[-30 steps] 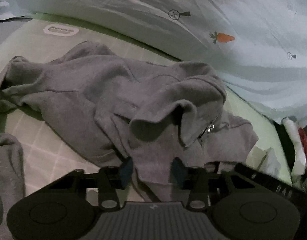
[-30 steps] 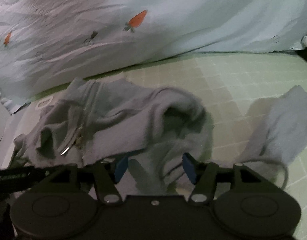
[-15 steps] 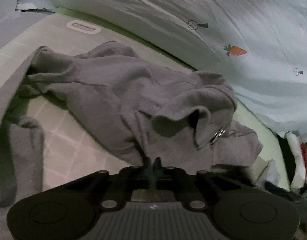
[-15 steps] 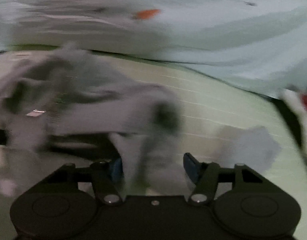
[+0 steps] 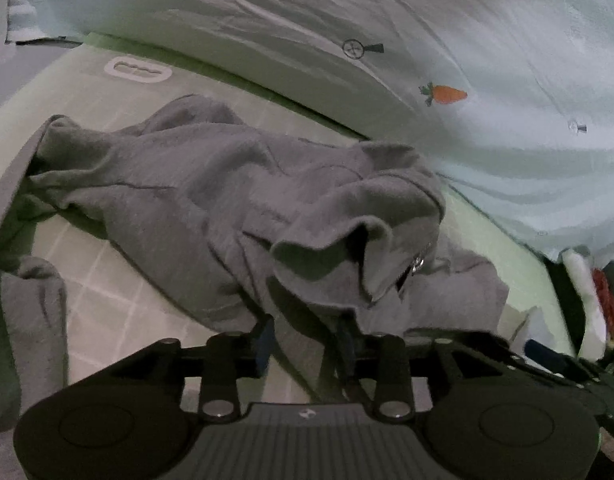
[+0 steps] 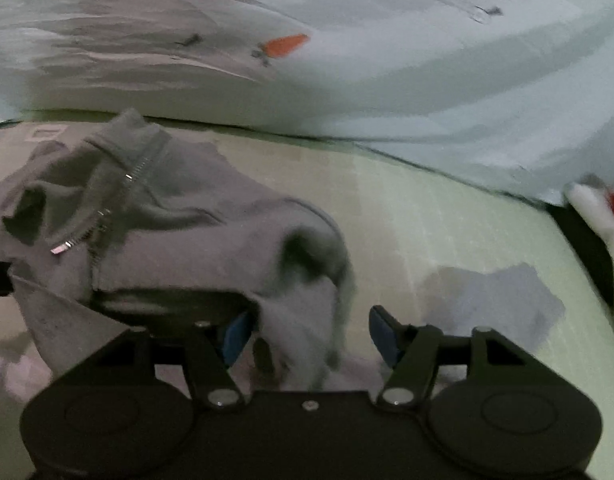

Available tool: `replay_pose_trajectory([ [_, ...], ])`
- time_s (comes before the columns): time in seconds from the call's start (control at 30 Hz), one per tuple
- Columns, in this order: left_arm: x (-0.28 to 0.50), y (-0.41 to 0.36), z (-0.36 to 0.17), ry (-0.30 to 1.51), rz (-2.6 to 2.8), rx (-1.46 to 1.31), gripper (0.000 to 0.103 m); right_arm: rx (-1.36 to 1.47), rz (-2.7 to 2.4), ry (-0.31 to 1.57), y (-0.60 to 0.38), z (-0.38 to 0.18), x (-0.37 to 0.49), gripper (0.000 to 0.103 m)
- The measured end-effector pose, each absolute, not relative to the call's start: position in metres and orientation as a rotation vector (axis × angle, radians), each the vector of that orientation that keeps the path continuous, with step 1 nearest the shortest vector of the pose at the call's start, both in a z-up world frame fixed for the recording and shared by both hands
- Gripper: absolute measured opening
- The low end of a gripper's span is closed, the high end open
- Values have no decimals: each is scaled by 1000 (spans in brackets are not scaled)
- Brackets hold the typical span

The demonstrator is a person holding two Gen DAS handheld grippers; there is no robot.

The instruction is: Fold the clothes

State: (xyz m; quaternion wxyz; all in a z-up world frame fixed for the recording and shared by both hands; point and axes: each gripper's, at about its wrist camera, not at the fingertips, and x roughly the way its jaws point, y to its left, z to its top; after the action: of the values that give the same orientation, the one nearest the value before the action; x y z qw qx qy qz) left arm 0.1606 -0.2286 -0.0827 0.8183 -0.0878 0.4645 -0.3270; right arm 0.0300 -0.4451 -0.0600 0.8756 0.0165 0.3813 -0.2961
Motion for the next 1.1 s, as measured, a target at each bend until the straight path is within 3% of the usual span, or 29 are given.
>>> replay_pose_trajectory([
  [0.1, 164, -233, -84, 991, -708, -177, 41, -22, -584, 818, -448, -62, 45, 59],
  [0.17, 168, -240, -86, 992, -715, -137, 41, -74, -571, 848, -452, -67, 55, 25],
  [0.23, 173, -246, -88, 994, -713, -112, 41, -97, -585, 839, -457, -66, 53, 6],
  [0.3, 177, -252, -89, 1001, -705, -101, 38, -112, -605, 819, -462, -62, 47, 1],
  [0.33, 177, -253, -88, 995, -702, -95, 33, -123, -625, 801, -465, -59, 40, 1],
  [0.37, 178, -255, -87, 990, -699, -89, 9, -133, -649, 781, -467, -56, 33, 1],
  [0.4, 178, -257, -86, 982, -695, -81, 4, -119, -678, 759, -470, -51, 22, 1],
  [0.67, 118, -204, -16, 766, -645, -43, 3, 81, -784, 653, -464, -4, -90, 1],
  [0.77, 82, -177, 0, 739, -646, 3, 4, 113, -728, 772, -442, -26, -112, 1],
  [0.87, 58, -173, -27, 806, -611, 150, 4, 139, -644, 920, -431, -62, -117, 2],
  [0.93, 46, -174, -50, 874, -598, 227, 4, 122, -599, 938, -427, -69, -116, 8],
  [1.03, 37, -171, -63, 917, -577, 223, 7, -19, -555, 919, -416, -69, -106, 30],
  [1.1, 36, -172, -64, 918, -592, 220, 29, -49, -513, 931, -413, -74, -101, 33],
])
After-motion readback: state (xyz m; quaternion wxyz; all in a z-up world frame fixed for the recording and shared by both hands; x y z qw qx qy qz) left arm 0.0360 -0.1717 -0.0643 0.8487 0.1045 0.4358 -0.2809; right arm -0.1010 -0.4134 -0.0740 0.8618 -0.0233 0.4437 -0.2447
